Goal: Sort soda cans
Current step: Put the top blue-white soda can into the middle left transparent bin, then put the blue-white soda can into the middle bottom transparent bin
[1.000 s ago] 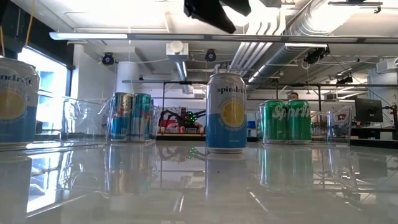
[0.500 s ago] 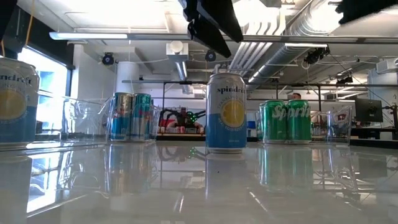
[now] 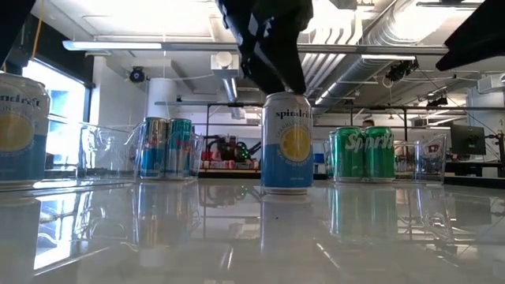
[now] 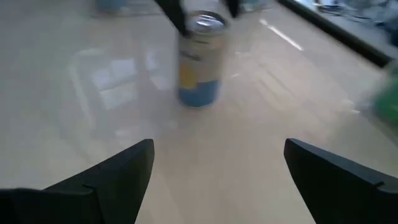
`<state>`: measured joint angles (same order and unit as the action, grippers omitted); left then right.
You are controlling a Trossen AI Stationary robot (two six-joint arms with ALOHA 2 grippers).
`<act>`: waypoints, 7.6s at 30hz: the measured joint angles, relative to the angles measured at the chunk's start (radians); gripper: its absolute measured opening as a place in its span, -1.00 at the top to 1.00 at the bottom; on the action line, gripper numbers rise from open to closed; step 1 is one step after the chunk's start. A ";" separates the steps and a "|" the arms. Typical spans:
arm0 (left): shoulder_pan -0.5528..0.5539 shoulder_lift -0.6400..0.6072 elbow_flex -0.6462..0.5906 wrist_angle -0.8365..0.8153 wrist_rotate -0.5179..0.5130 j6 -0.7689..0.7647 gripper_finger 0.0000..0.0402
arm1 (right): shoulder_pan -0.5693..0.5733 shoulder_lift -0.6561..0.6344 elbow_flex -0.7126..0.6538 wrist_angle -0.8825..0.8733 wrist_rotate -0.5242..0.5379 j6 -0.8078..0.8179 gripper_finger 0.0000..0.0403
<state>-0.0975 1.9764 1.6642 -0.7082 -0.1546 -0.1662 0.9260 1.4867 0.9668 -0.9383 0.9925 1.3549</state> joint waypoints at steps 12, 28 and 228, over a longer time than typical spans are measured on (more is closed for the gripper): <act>0.005 0.061 0.000 -0.027 -0.004 -0.007 -0.70 | 0.047 -0.002 0.000 0.091 0.007 -0.073 -0.77; -0.095 -0.102 -0.002 -0.309 -0.134 0.057 -0.42 | 0.052 -0.002 0.000 0.135 0.029 -0.076 -0.77; -0.496 -0.566 -0.344 -0.863 -0.557 -0.986 -0.71 | -0.655 0.681 1.240 -0.346 -0.672 -1.109 -0.96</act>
<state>-0.5930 1.4109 1.3197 -1.5711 -0.7121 -1.1523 0.2707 2.1682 2.2072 -1.2841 0.3208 0.2460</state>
